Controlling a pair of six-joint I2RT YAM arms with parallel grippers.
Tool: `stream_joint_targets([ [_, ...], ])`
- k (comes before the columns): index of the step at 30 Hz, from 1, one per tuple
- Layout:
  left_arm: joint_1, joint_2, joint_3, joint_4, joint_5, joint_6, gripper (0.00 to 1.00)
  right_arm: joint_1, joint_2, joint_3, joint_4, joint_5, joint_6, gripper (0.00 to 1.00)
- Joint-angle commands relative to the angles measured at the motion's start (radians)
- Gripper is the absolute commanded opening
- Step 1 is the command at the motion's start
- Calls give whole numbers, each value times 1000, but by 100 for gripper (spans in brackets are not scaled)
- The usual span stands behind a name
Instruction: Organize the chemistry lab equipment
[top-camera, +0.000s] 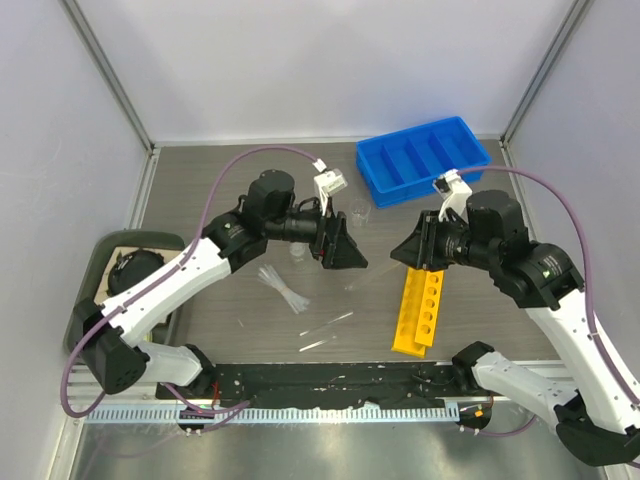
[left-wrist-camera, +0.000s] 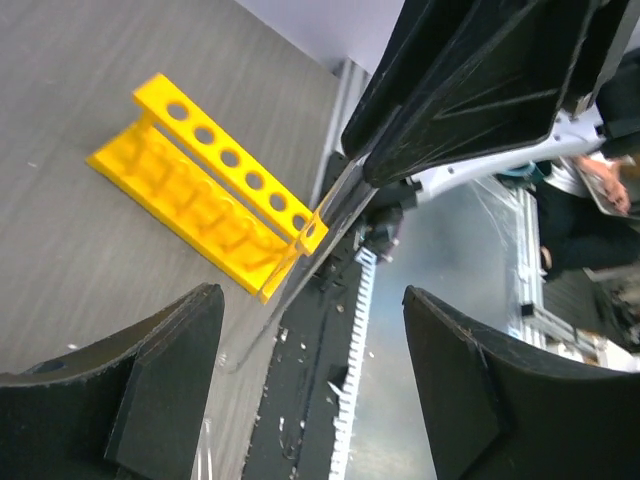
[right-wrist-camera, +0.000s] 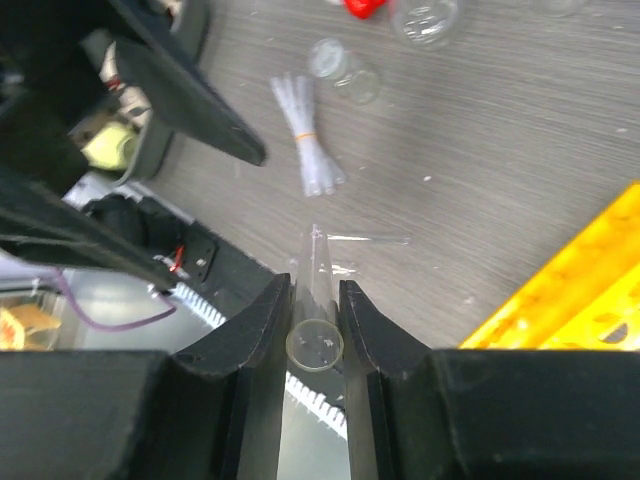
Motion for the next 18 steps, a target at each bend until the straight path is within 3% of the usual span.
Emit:
stream_joint_targets([
  [1, 3, -24, 126, -210, -264, 65, 77, 1, 37, 75, -30, 196, -25, 15],
  [4, 5, -32, 171, -343, -414, 76, 76, 1, 91, 136, -85, 376, -52, 14],
  [10, 5, -88, 143, -504, -554, 82, 75, 0, 210, 267, -189, 636, -98, 14],
  [14, 5, -183, 85, -566, -625, 67, 75, -21, 259, 288, -221, 749, -109, 13],
  [18, 3, -265, 19, -616, -703, 61, 76, -67, 287, 242, -206, 760, -114, 13],
])
